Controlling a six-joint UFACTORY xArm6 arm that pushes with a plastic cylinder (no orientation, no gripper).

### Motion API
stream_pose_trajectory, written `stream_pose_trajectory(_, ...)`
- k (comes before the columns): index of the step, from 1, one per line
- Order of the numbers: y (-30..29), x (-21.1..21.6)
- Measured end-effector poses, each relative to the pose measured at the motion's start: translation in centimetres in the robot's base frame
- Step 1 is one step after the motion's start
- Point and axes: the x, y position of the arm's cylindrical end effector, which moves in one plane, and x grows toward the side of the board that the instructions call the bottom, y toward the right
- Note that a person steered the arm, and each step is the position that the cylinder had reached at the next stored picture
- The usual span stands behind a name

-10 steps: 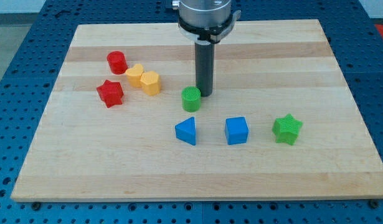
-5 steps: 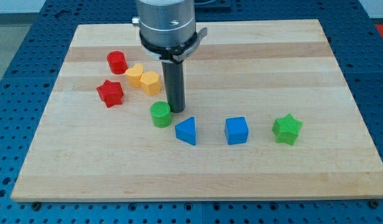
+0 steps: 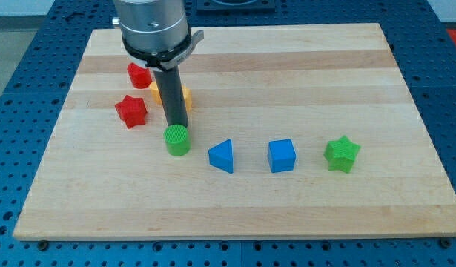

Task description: Push the green circle towards the left of the blue triangle

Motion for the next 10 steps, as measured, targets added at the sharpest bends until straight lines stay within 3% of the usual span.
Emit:
stream_pose_trajectory(4, -1.2, 3.0)
stream_pose_trajectory(10, -1.8, 3.3)
